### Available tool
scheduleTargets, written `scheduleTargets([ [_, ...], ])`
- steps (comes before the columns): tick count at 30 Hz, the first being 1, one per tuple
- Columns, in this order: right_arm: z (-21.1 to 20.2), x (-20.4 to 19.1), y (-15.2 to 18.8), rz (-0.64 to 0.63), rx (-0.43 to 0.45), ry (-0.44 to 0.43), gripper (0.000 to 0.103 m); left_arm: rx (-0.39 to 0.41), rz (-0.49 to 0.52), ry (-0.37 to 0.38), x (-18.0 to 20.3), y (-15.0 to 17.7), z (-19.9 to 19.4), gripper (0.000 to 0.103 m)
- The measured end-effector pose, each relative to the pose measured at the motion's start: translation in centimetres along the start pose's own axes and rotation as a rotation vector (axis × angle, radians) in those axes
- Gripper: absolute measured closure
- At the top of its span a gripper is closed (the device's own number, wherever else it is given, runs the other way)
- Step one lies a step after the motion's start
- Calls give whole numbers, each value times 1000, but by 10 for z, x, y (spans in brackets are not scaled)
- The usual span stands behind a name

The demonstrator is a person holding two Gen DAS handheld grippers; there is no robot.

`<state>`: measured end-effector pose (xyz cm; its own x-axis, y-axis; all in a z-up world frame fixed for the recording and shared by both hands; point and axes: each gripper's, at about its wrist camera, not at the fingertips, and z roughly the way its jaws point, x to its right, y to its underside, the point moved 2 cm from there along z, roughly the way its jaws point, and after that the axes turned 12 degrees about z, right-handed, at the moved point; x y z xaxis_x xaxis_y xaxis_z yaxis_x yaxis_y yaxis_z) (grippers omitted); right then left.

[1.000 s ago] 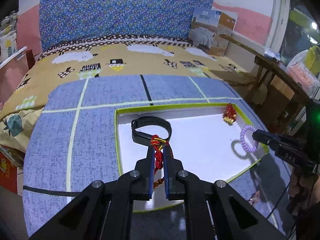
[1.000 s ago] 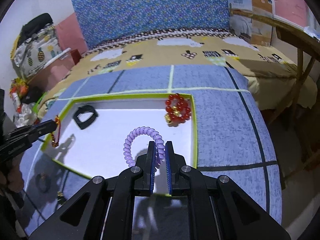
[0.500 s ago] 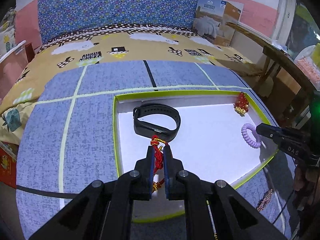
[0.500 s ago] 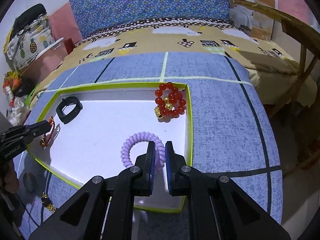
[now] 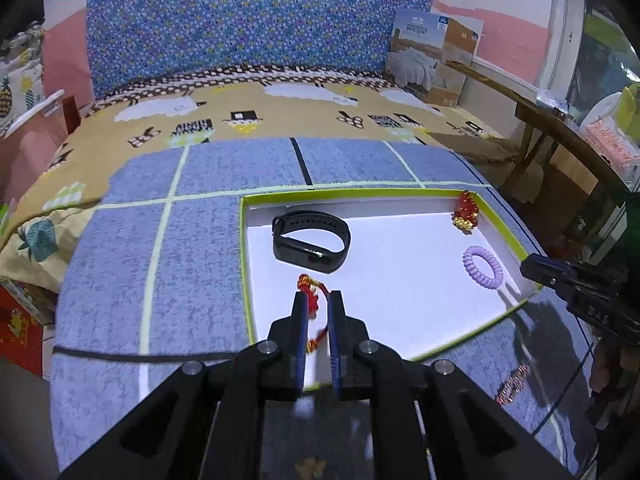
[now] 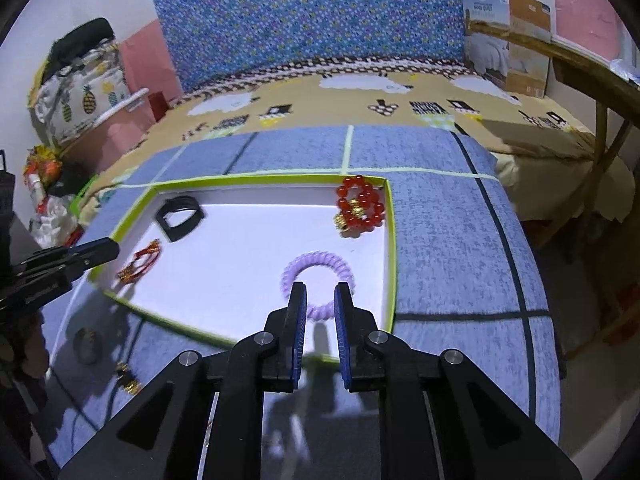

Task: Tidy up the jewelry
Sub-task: 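Open both tools to release the items and withdraw from the box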

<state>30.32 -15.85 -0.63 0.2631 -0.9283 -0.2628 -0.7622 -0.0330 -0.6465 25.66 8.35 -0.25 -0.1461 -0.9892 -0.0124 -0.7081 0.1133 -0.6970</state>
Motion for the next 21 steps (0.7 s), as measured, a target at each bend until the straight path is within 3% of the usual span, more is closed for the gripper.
scheduleTargets([
  [3,-17,-5,12,-5,19,-22,89,27,-3,-9,3,7,-17,80],
  [21,-78,-26,78,-17,43,-108,88,80,40,-53,31,57,-77,80],
])
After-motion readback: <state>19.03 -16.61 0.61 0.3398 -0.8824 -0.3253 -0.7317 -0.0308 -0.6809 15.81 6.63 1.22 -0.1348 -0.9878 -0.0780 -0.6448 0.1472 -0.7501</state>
